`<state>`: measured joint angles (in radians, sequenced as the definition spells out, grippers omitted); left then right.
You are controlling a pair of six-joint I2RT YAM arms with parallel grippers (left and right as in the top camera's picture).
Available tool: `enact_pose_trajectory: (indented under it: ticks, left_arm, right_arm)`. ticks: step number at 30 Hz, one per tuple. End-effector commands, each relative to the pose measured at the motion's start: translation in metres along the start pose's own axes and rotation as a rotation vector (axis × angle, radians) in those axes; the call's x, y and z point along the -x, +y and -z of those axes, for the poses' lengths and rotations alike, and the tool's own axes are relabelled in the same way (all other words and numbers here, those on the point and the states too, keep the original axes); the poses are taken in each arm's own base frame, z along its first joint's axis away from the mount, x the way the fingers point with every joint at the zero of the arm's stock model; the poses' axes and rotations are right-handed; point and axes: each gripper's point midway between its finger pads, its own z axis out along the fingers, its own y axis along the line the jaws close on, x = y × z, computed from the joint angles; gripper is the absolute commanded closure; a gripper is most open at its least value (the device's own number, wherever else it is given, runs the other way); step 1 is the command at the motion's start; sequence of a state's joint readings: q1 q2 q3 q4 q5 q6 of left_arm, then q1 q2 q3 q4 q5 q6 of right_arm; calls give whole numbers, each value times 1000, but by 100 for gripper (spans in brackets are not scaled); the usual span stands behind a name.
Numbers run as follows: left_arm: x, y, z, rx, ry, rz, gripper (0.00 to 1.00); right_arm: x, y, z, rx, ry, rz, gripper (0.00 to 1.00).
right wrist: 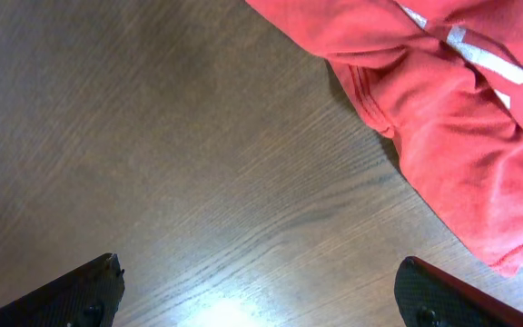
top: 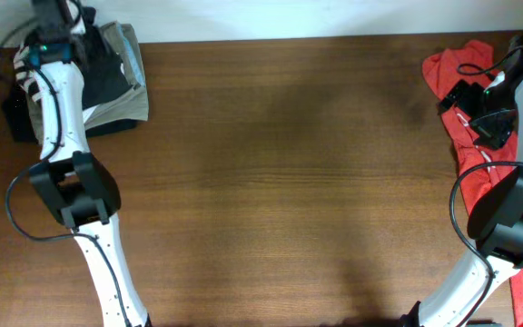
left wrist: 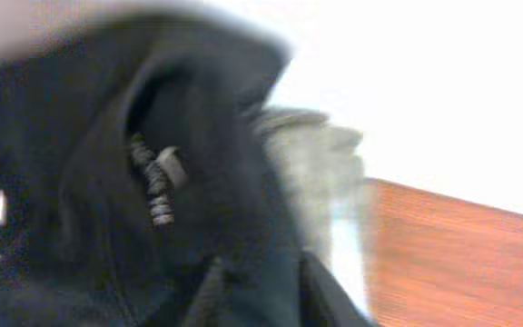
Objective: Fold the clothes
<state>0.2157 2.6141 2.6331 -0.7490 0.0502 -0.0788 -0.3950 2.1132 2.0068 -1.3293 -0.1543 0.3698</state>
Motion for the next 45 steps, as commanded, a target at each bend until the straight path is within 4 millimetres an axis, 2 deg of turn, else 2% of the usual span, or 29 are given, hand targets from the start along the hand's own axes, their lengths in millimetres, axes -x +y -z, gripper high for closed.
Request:
enact_pose_trajectory:
  ticks: [1, 2, 3, 4, 5, 6, 7, 8, 9, 11, 12, 14, 16, 18, 19, 20, 22, 23, 24, 27, 30, 33, 37, 40, 41, 42, 45]
  left_arm:
    - [104, -73, 171, -311, -236, -51, 47]
    - [105, -85, 218, -374, -230, -59, 22]
    - [101, -87, 238, -383, -212, -57, 14]
    - [95, -87, 259, -380, -187, -51, 1]
    - [84, -87, 282, -378, -148, -42, 1]
    - [71, -86, 300, -373, -102, -32, 1]
    - [56, -86, 314, -369, -46, -19, 1]
    - [46, -85, 318, -366, -10, -11, 1]
    - [34, -84, 320, -361, 43, 1, 1]
    - [18, -83, 319, -355, 110, 16, 1]
    - [10, -82, 320, -352, 144, 24, 1]
    - [7, -82, 321, -351, 156, 27, 1]
    - [7, -82, 321, -350, 158, 27, 1]
    - [7, -82, 321, -350, 158, 27, 1]
    - [7, -82, 321, -350, 158, 27, 1]
    - [7, -82, 321, -350, 158, 27, 1]
    - [7, -82, 321, -350, 158, 27, 1]
    - [7, -82, 321, -350, 158, 27, 1]
    - [7, -82, 321, -350, 158, 27, 1]
    - [7, -82, 321, -350, 158, 27, 1]
    - [7, -82, 321, -350, 158, 27, 1]
    - [7, -82, 321, -350, 158, 27, 1]
    - [7, -82, 321, -350, 158, 27, 1]
    - [7, -82, 321, -350, 158, 27, 1]
    - [7, -82, 321, -350, 158, 27, 1]
    - [7, -81, 321, -350, 158, 28, 1]
    - [7, -81, 321, -350, 158, 28, 1]
  right_arm:
    - [5, -1, 12, 0, -36, 0, 1]
    - [5, -1, 12, -1, -36, 0, 1]
    - [5, -1, 12, 0, -36, 0, 1]
    - [10, 3, 12, 16, -58, -28, 1]
    - [23, 8, 13, 43, -107, -63, 1]
    - [28, 15, 14, 79, -121, -91, 1]
    - [12, 22, 14, 125, -46, -96, 1]
    - [0, 29, 15, 167, 12, -101, 1]
    - [-8, 47, 23, 282, 52, -68, 1]
    - [-11, 54, 35, 312, 29, 16, 1]
    - [-17, 55, 50, 311, 4, 69, 1]
    - [-39, 56, 90, 310, -44, 138, 1]
    - [-73, 58, 146, 279, -154, 214, 1]
    - [-108, 65, 194, 238, -298, 295, 1]
    - [-126, 71, 212, 241, -353, 340, 1]
    - [-153, 77, 230, 257, -387, 407, 1]
    - [-191, 79, 246, 291, -387, 483, 1]
    - [-211, 81, 260, 334, -415, 534, 1]
    - [-214, 81, 263, 341, -423, 540, 1]
    - [-222, 64, 258, 281, -388, 539, 1]
    - [-219, 42, 251, 163, -384, 515, 1]
    - [-216, 38, 250, 137, -397, 528, 1]
    - [-213, 40, 260, 226, -574, 534, 1]
    - [-225, 25, 232, 306, -737, 586, 2]
    - [-228, 18, 209, 324, -775, 583, 1]
    - [-233, 9, 174, 362, -837, 579, 1]
    - [-239, 3, 108, 441, -920, 586, 1]
